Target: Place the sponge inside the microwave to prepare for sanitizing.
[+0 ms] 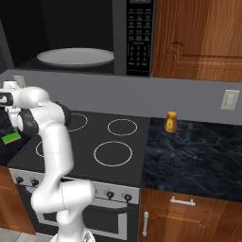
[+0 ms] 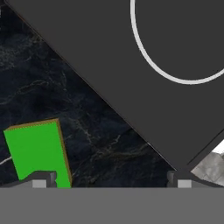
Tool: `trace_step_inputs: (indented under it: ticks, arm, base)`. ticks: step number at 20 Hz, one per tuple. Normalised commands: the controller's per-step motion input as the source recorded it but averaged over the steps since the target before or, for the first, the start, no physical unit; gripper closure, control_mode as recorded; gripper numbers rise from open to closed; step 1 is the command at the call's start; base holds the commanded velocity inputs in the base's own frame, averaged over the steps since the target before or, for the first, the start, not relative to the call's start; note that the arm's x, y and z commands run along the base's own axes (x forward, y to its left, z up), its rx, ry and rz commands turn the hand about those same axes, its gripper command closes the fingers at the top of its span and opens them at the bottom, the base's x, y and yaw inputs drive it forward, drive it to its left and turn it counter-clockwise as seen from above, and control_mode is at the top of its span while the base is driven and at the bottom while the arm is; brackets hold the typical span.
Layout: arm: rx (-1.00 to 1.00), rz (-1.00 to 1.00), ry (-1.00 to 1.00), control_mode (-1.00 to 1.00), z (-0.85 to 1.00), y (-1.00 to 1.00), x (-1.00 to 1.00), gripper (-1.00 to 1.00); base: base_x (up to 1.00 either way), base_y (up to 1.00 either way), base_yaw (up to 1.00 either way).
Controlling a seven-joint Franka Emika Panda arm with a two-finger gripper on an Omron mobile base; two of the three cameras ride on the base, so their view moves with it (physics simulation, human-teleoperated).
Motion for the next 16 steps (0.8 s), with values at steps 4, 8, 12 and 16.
trace_step_inputs:
  ticks: [4,8,12,16]
  arm:
    - [-0.03,0.00,0.00,-1.00,-0.05,0.21,0.04,-1.00]
    - [-0.02,0.00,0.00,-1.00,-0.07,0.25,0.02,-1.00]
    - [-0.02,0.00,-0.02,-1.00,-0.20,0.22,0.11,-1.00]
    - [-0.01,0.00,0.00,-1.00,-0.26,0.13,0.21,-1.00]
  base:
    - [0.00,0.00,0.00]
    - [0.00,0.00,0.00]
    - [0.00,0.00,0.00]
    - [0.00,0.00,0.00]
